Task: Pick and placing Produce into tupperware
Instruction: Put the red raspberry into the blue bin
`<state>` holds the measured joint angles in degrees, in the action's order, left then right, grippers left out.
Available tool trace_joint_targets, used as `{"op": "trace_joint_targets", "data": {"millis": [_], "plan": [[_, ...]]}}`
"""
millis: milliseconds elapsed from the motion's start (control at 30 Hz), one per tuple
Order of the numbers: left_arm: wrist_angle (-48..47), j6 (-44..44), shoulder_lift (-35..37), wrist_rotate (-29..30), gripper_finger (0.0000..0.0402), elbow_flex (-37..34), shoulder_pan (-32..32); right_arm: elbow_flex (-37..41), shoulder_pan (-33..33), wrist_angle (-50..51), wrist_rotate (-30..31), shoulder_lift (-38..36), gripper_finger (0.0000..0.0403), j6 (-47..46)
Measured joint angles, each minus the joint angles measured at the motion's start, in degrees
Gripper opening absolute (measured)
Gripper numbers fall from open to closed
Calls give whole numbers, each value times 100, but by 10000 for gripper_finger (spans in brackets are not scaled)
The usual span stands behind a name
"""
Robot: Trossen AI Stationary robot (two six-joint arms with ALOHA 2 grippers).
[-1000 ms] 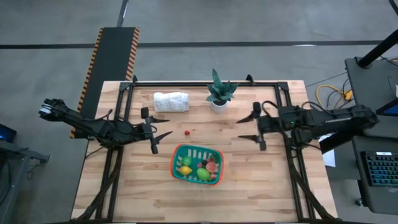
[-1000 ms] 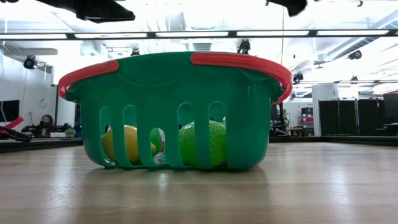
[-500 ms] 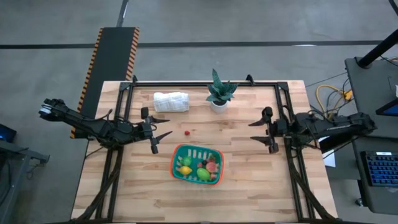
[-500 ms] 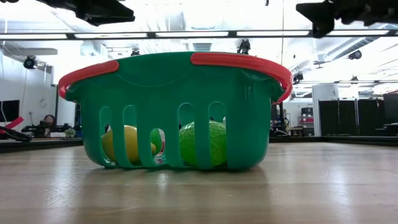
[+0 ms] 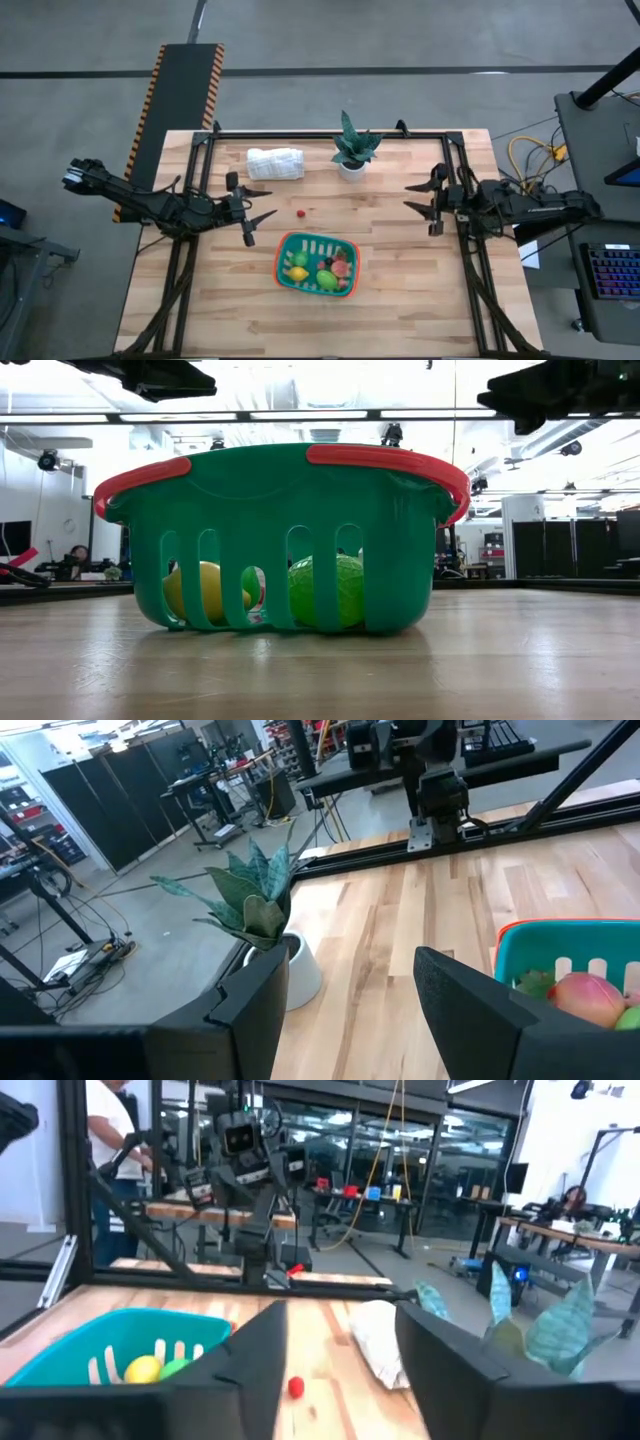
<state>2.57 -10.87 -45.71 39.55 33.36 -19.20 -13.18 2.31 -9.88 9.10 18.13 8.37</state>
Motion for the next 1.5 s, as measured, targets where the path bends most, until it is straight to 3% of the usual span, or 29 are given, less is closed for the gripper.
{"op": "trace_joint_targets", "data": {"millis": [267,700,933,1200,1333,1500], "plan": [[-4,-44,0,0,203,-11,0,254,4,204,-45,-362,21,110],[-11,-329,0,35,203,7,62,355,2,187,147,-374,13,-341],[-2,-612,0,909,203,126,335,347,2,93,149,-374,13,216],[545,-1299,-7,1167,203,175,966,347,2,-45,170,-374,13,684],[702,-763,-7,1224,203,175,1297,347,0,-569,733,-400,13,840],[643,951,-65,1229,203,100,1961,340,0,-1750,2044,-414,13,1175]]}}
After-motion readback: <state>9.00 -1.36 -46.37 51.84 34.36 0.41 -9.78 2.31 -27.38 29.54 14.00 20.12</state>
